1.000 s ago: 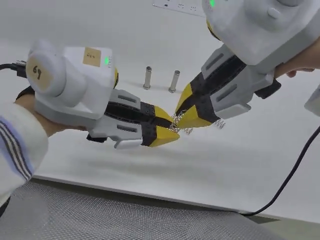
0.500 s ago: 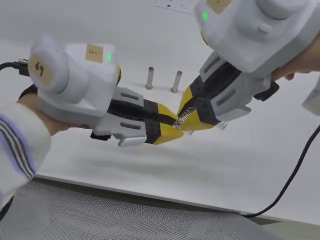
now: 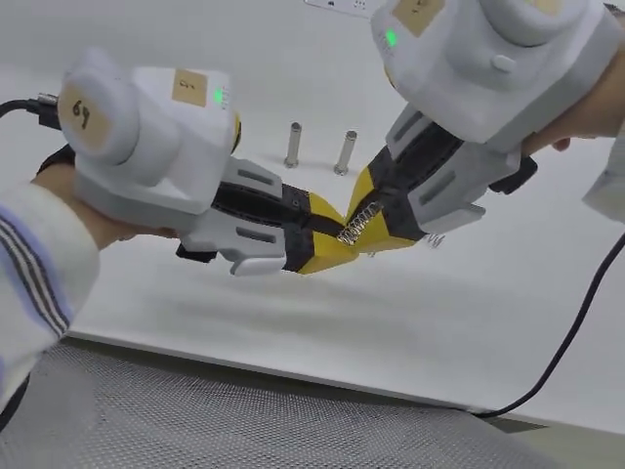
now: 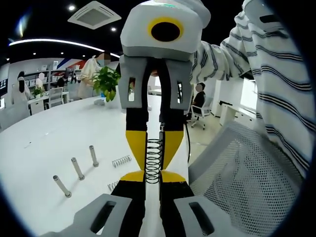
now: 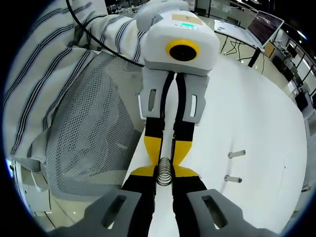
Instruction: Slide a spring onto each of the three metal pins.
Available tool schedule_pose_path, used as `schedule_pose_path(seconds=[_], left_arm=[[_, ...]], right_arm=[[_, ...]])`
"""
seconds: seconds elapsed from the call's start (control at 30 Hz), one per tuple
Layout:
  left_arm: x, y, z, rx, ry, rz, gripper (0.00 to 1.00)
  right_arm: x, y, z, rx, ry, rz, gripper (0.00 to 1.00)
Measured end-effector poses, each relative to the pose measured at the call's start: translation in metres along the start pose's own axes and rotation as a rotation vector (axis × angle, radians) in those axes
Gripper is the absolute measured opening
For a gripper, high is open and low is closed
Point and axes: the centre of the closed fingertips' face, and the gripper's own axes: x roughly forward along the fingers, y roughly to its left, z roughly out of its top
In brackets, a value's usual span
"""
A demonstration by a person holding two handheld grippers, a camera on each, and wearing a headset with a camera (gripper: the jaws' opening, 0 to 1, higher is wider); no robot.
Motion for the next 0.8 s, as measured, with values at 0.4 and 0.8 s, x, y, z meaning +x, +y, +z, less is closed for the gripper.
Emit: schedule_pose_path(seconds=[0.4, 0.8], left_arm=[[-0.005, 0.006, -0.004, -0.012, 0.032, 0.030, 0.02], [-0.008, 0.009, -0.008, -0.062, 0.045, 0.040, 0.02]], right_arm=[[0.005, -0.010, 0.004, 0.065, 0.017, -0.019, 0.08], [0.008, -0.017, 0.006, 0.090, 0.050, -0.013, 0.08]])
